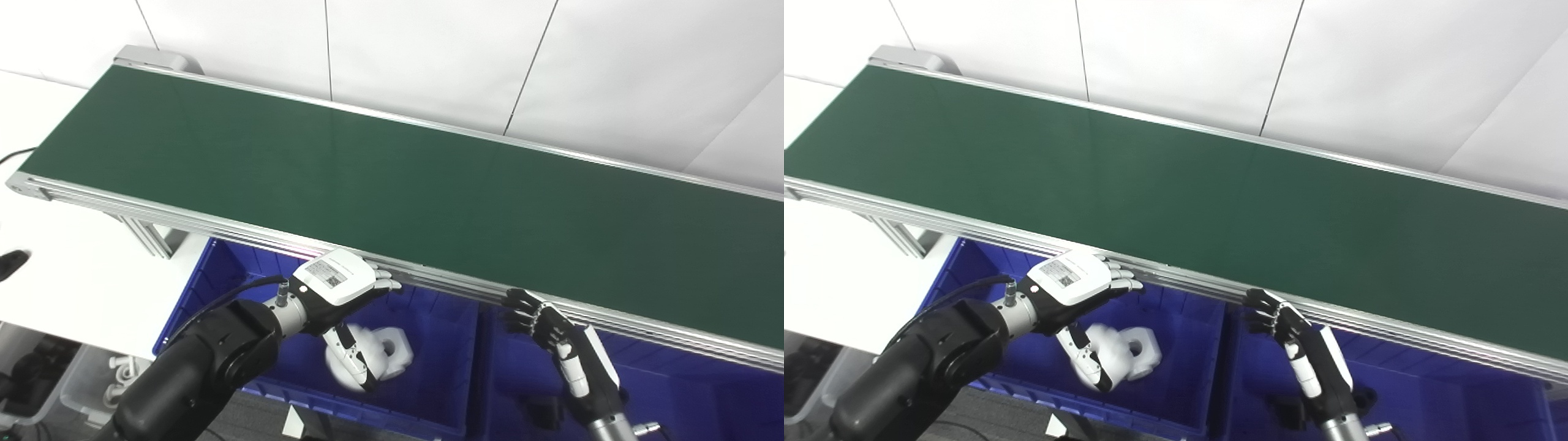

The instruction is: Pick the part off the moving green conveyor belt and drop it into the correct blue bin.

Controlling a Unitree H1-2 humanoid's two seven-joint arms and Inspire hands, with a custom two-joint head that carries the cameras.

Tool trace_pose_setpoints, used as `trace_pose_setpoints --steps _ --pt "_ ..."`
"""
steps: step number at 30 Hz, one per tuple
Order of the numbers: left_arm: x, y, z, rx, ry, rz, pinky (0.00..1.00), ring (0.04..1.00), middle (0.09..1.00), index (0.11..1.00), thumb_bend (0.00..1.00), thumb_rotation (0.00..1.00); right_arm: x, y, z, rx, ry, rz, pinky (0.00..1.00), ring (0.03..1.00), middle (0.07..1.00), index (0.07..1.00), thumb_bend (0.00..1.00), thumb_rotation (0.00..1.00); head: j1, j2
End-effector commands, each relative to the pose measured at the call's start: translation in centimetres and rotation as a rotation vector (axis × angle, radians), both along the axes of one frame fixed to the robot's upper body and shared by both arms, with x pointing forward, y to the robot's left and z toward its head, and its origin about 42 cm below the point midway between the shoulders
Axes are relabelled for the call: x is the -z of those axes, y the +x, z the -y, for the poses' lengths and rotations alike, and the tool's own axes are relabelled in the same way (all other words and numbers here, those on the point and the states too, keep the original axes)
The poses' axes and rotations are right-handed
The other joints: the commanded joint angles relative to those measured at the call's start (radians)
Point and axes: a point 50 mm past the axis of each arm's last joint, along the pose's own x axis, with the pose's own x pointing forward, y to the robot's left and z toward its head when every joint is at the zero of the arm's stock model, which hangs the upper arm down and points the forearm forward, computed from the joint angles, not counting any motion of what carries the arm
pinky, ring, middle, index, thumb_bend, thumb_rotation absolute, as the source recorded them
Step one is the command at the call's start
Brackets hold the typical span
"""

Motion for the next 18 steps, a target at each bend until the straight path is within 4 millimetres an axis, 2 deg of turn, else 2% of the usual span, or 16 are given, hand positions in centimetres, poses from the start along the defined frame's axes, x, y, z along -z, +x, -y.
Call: trace_pose_setpoints --steps 1,5,10,13,14,15,18 --pt "-1.7 0.4 0.1 0.031 -0.022 0.066 0.90 0.899 0.903 0.870 1.00 0.68 -1.2 0.6 0.1 -0.006 0.016 0.045 0.70 0.749 0.798 0.815 0.87 0.99 -0.001 0.001" --pt "-2.6 0.0 0.6 0.048 -0.069 0.072 0.88 0.895 0.901 0.878 1.00 0.68 -1.2 0.6 -0.1 0.001 0.015 0.037 0.71 0.745 0.794 0.810 0.89 0.98 -0.010 0.004" --pt "-5.2 -1.1 2.0 0.068 -0.218 0.078 0.87 0.885 0.893 0.863 1.00 0.69 -1.2 0.6 -0.5 0.001 0.019 0.044 0.70 0.744 0.793 0.810 0.88 0.99 -0.052 0.010" --pt "-6.5 -1.6 2.9 0.047 -0.433 0.012 0.85 0.872 0.879 0.851 1.00 0.66 -1.1 0.7 -1.0 -0.006 0.021 0.051 0.70 0.748 0.798 0.815 0.86 1.00 -0.111 0.008" --pt "-7.0 -1.8 3.3 0.038 -0.543 -0.038 0.84 0.869 0.875 0.845 0.99 0.63 -1.1 0.6 -1.2 -0.005 0.018 0.047 0.70 0.748 0.795 0.816 0.86 1.00 -0.111 0.008" --pt "-7.1 -1.8 3.7 0.025 -0.653 -0.092 0.79 0.857 0.864 0.830 0.95 0.58 -1.1 0.6 -1.5 -0.005 0.017 0.045 0.70 0.752 0.785 0.819 0.87 1.00 -0.141 0.003" --pt "-6.0 -1.8 4.7 -0.040 -0.982 -0.242 0.71 0.825 0.832 0.800 0.89 0.56 -1.2 0.6 -2.3 -0.008 0.003 0.057 0.70 0.748 0.784 0.824 0.86 1.00 -0.182 -0.001"
